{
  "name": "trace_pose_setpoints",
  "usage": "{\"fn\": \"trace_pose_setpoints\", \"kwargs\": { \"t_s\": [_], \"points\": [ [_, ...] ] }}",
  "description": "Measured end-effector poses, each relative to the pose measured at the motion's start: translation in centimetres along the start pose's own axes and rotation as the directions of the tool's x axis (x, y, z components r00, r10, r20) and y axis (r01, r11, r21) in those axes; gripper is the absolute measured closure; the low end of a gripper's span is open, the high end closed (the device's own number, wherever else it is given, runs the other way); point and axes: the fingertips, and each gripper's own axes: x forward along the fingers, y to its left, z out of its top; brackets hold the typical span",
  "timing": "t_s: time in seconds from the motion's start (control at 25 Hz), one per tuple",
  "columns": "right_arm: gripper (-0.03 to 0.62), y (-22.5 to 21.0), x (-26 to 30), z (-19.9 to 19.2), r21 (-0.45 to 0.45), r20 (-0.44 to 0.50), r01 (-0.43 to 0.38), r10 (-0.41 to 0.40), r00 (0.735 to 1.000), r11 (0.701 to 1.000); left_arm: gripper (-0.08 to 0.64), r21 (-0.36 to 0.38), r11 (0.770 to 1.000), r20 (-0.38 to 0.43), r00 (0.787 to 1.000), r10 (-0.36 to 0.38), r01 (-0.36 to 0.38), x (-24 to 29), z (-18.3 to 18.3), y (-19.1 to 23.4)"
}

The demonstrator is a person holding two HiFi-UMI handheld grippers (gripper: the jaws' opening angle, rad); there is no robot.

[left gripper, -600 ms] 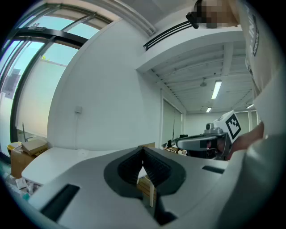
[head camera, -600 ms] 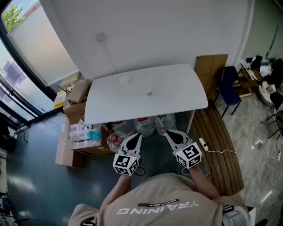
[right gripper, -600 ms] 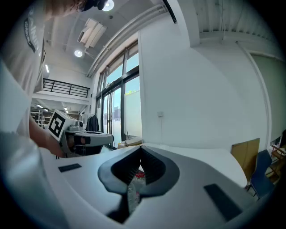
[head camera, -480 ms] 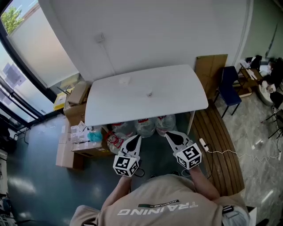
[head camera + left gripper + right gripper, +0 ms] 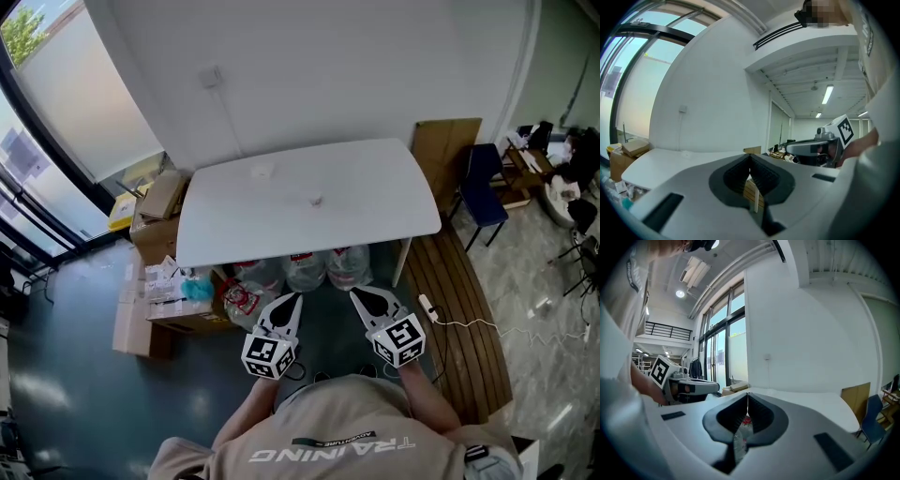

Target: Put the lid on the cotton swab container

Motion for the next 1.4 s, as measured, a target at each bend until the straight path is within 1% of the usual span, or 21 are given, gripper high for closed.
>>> {"fn": "trace_pose_setpoints", "kwargs": {
  "t_s": [0.28, 0.52, 0.68, 0.88, 1.04, 1.2, 1.4],
  "points": [
    [0.574, 0.6, 1.4, -0.4, 0.045, 0.013, 0.067, -0.068, 0.998, 0.997, 0.546, 0.013, 0.999, -0.037, 0.999, -0.039, 0.039, -0.6, -1.1, 2.1],
    [0.574, 1.7, 2.5, -2.3, 0.008, -0.049, 0.092, -0.092, 0.995, 0.996, 0.547, -0.015, 0.998, -0.031, 0.998, -0.061, 0.06, -0.3, -1.5, 3.8],
    [0.574, 1.6, 3.9, -2.2, 0.003, -0.067, 0.08, -0.08, 0.995, 0.997, 0.548, -0.04, 0.997, -0.051, 0.997, -0.061, 0.06, 0.3, -2.3, 5.1],
    [0.574, -0.6, 6.8, -2.1, -0.021, -0.08, 0.064, -0.065, 0.995, 0.998, 0.547, -0.06, 0.997, -0.053, 0.997, -0.05, 0.046, 2.4, -2.6, 6.7],
    [0.574, -2.1, 9.6, -2.1, -0.048, -0.083, 0.018, -0.021, 0.996, 0.999, 0.547, -0.058, 0.998, -0.055, 0.998, -0.025, 0.021, 4.6, -2.3, 8.4],
    [0.574, -6.1, 12.9, -0.9, -0.054, -0.069, -0.016, 0.012, 0.998, 0.998, 0.546, -0.041, 0.999, -0.051, 0.999, 0.007, -0.009, 8.3, -1.2, 10.3],
    [0.574, -11.3, 16.2, 1.4, -0.075, -0.047, -0.03, 0.027, 0.999, 0.997, 0.547, -0.034, 0.999, -0.028, 0.999, 0.036, -0.037, 13.3, 0.8, 12.3]
  ]
}}
